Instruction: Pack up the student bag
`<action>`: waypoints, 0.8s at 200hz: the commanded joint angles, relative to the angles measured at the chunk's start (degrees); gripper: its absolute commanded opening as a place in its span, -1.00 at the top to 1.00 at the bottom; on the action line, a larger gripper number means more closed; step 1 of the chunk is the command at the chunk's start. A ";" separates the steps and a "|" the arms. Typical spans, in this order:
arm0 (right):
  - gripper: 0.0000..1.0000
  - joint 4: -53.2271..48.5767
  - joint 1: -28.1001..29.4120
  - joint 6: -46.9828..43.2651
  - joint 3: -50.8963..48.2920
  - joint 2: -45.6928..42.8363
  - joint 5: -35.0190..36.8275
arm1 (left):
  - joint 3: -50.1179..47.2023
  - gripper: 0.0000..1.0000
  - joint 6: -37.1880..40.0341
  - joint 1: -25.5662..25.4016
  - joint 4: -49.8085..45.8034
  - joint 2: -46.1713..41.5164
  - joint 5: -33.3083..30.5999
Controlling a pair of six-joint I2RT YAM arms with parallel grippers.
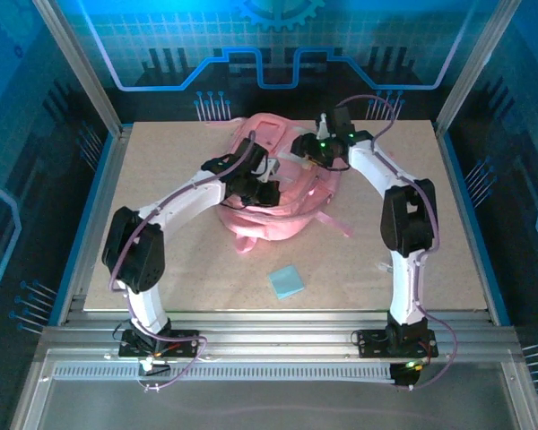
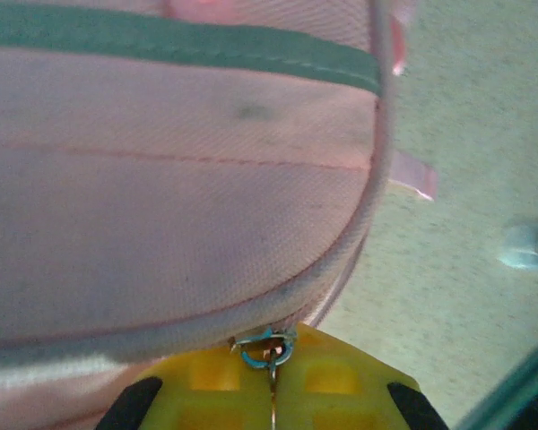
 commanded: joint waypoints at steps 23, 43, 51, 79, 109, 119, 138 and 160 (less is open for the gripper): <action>-0.37 2.68 -1.46 3.55 -18.25 -18.91 4.45 | 8.80 1.00 -1.96 -2.34 0.78 5.89 7.03; -0.37 4.86 -1.39 6.85 -27.47 -25.45 4.04 | 10.90 1.00 -0.88 -3.19 -0.62 7.66 6.53; -0.36 6.85 -1.33 8.55 -30.73 -27.42 3.22 | 11.28 1.00 -0.66 -3.45 -0.90 8.16 6.68; -0.27 13.20 -0.43 13.58 -36.59 -29.12 -0.80 | 11.84 1.00 0.57 -4.38 -2.21 9.03 6.06; 0.02 19.04 1.78 16.81 -35.61 -25.41 -2.81 | 11.46 1.00 2.45 -5.24 -3.63 8.59 4.44; 0.09 20.11 2.71 17.90 -34.53 -23.63 -2.90 | 11.08 1.00 2.63 -5.31 -3.56 8.39 4.54; 0.21 22.05 4.36 19.85 -33.03 -20.14 -3.87 | 10.79 1.00 3.50 -5.42 -3.60 8.32 5.88; 0.66 25.84 5.56 21.90 -32.98 -16.94 -5.61 | 10.59 1.00 4.88 -5.40 -4.66 8.32 5.46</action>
